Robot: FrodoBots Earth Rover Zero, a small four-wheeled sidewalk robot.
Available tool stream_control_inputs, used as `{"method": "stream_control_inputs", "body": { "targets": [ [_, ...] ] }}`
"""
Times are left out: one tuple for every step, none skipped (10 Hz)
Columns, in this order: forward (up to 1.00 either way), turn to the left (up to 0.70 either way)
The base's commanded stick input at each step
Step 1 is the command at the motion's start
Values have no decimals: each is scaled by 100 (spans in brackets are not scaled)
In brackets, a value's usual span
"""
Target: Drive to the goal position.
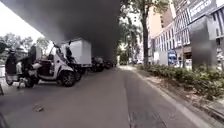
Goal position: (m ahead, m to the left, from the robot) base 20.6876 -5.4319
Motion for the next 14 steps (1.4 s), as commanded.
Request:
{"method": "stream_control_inputs", "body": {
  "targets": [
    [45,0],
    [45,0],
    [45,0],
    [45,0],
    [45,0],
    [45,0],
    [45,0],
    [45,0],
    [45,0],
    [45,0],
    [45,0],
    [45,0],
    [45,0],
    [45,0]
  ]
}}
